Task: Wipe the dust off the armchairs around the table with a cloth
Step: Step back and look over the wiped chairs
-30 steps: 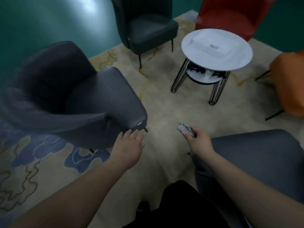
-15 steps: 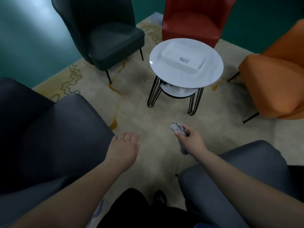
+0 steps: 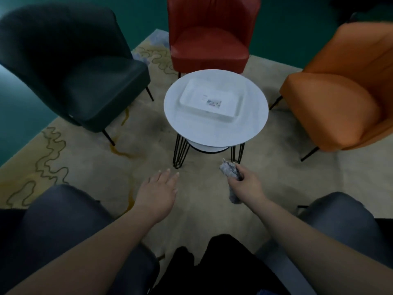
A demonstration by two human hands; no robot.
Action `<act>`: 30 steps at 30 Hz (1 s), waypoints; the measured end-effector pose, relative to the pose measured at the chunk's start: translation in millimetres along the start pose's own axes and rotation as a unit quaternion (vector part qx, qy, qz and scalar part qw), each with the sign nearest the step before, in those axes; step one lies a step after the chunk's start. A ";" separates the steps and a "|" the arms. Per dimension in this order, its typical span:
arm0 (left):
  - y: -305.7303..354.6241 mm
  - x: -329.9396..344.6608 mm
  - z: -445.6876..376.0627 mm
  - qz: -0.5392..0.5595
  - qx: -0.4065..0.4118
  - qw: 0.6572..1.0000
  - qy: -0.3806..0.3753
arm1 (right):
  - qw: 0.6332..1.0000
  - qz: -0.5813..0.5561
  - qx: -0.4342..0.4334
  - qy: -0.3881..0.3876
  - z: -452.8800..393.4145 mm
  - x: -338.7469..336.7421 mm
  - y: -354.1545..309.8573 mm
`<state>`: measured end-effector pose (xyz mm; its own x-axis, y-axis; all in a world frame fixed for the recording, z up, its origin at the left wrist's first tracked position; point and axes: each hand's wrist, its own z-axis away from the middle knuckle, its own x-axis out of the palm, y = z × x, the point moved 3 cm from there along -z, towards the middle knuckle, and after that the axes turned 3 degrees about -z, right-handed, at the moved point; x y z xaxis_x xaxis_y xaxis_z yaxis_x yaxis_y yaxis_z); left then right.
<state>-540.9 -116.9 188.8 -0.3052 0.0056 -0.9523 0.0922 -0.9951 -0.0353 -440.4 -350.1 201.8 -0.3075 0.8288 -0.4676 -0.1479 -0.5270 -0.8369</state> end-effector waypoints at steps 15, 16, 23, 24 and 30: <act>-11.1 -56.3 -217.1 0.029 -0.007 1.000 0.001 | 0.999 -0.023 0.024 0.004 -208.7 -38.3 -34.1; -14.0 -59.9 -226.2 0.034 -0.010 0.999 0.001 | 0.999 -0.024 0.026 0.005 -218.9 -37.7 -37.4; -46.7 -72.5 -310.7 0.029 -0.021 0.999 -0.012 | 0.997 -0.045 0.053 0.024 -295.8 -30.9 -62.6; -52.6 -74.3 -327.8 0.026 -0.012 0.999 -0.019 | 0.996 -0.053 0.060 0.031 -307.6 -29.7 -65.1; -80.8 -80.6 -422.8 0.001 0.053 0.998 -0.035 | 0.990 -0.065 0.095 0.079 -367.8 -22.2 -77.0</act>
<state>-123.0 4.7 140.2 -0.3718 0.0011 -0.9283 -0.0063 -1.0000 0.0014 -76.5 -258.7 172.1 -0.1262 0.9034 -0.4098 -0.3557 -0.4268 -0.8314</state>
